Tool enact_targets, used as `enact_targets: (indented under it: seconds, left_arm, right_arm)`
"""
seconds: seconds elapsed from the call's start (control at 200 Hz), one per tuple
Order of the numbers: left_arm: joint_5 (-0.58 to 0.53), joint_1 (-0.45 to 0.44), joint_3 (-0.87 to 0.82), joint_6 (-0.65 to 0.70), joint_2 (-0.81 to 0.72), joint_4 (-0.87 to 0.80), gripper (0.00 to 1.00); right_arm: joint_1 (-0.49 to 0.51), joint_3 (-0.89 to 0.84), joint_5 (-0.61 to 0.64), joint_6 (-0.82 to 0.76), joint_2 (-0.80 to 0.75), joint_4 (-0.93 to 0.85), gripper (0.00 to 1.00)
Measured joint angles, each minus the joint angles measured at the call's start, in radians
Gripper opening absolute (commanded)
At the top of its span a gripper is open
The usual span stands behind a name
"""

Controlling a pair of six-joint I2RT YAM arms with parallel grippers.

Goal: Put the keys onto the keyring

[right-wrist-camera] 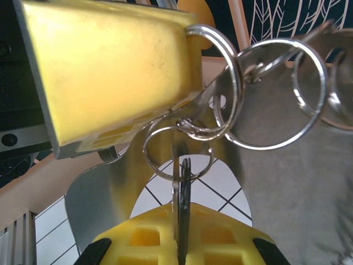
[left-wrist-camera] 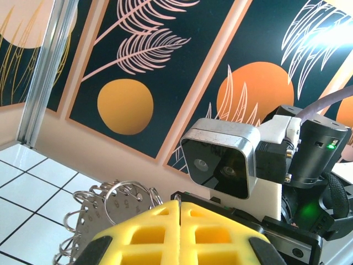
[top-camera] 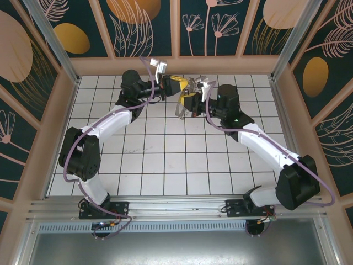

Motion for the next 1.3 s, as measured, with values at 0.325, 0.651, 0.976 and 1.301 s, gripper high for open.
enact_targets:
  seconds: [0.325,0.651,0.976,1.301]
  left_arm:
    - [-0.061,-0.005,-0.039,-0.067,0.0,0.093,0.0]
    - [-0.117,-0.006,-0.093,-0.23,0.0,0.27,0.0]
    - [-0.154,-0.006,-0.105,-0.377,0.001,0.42,0.0]
    - [-0.161,-0.015,-0.105,-0.422,0.015,0.456,0.0]
  right_arm:
    - [-0.026,-0.037,-0.02,0.026,-0.064,-0.022,0.36]
    - [-0.137,-0.106,-0.039,0.246,-0.222,0.145,0.37]
    - [-0.145,-0.014,-0.092,0.489,-0.061,0.358,0.38]
    - [-0.144,0.013,-0.14,0.611,0.006,0.483,0.37]
